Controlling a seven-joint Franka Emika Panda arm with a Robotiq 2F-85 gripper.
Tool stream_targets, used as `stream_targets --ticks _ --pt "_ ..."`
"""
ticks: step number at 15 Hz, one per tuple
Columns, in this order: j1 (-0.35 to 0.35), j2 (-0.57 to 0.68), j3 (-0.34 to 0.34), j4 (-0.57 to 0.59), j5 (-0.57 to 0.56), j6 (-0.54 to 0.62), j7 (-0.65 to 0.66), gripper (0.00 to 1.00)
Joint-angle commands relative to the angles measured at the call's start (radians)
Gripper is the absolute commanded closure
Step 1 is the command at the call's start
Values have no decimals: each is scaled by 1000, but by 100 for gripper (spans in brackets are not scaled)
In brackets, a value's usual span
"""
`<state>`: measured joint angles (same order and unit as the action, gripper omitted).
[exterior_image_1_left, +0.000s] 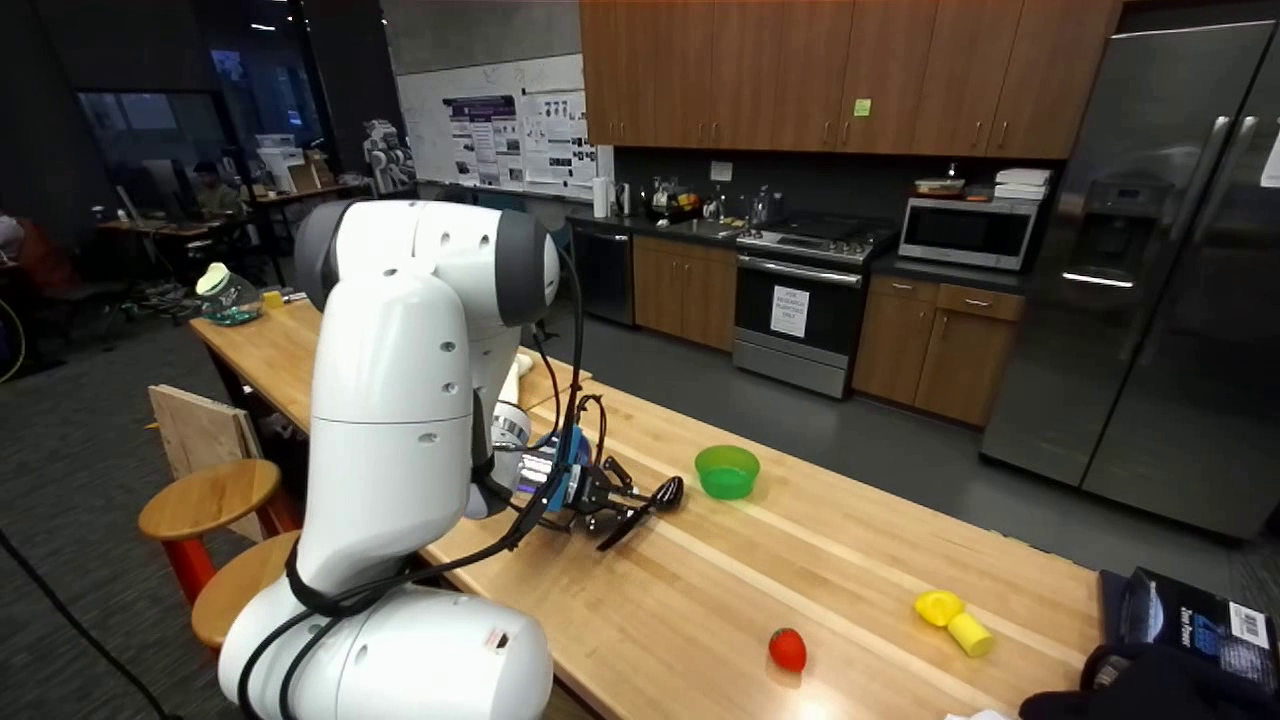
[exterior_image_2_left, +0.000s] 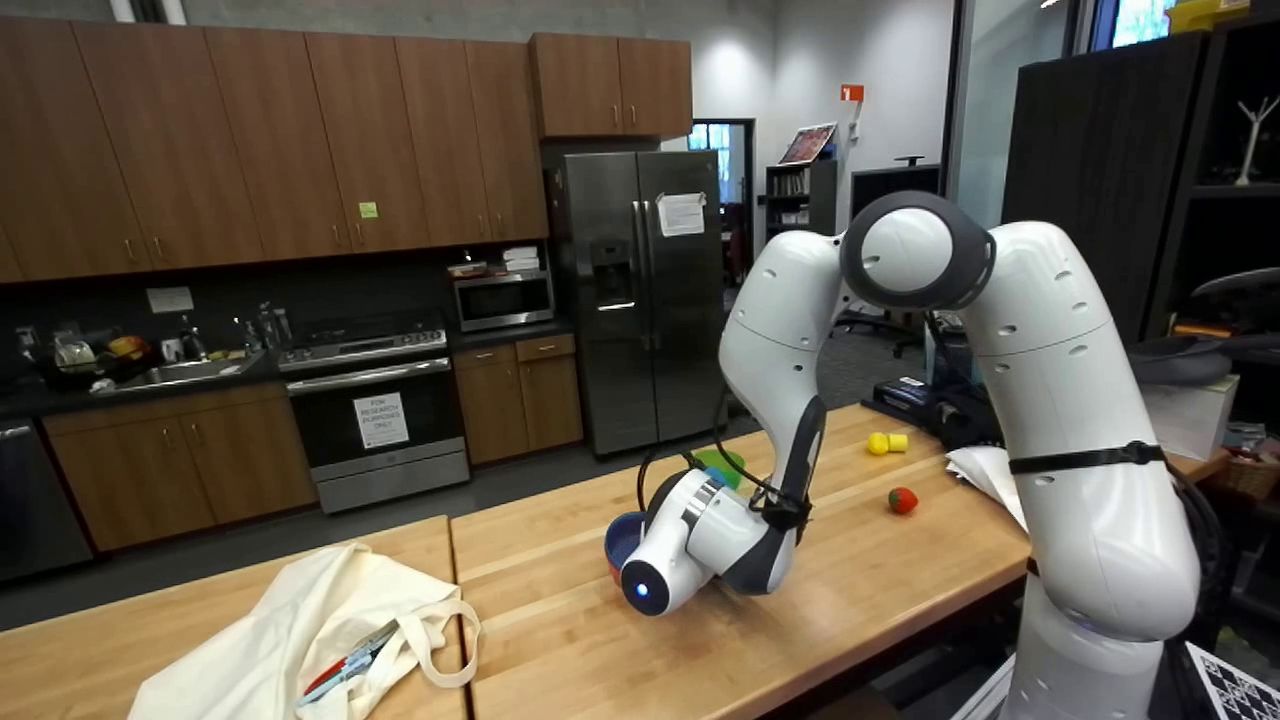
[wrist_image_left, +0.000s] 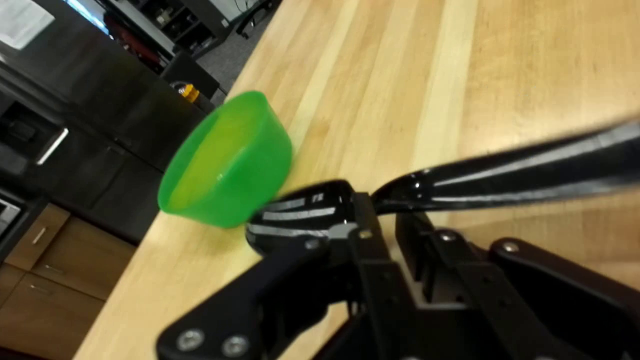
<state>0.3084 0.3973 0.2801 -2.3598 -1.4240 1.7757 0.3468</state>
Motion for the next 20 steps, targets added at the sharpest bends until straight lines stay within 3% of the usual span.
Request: stream_targets --ticks 1,13,14,15,20 --pt "-4 14 10 6 -5 -1 -15 81" --pt "-4 21 11 17 -5 3 -43 81" --pt "-4 21 11 17 -5 3 -43 56" --pt "-15 3 12 23 31 7 -33 55" --pt "-54 -80 4 39 175 39 -10 26"
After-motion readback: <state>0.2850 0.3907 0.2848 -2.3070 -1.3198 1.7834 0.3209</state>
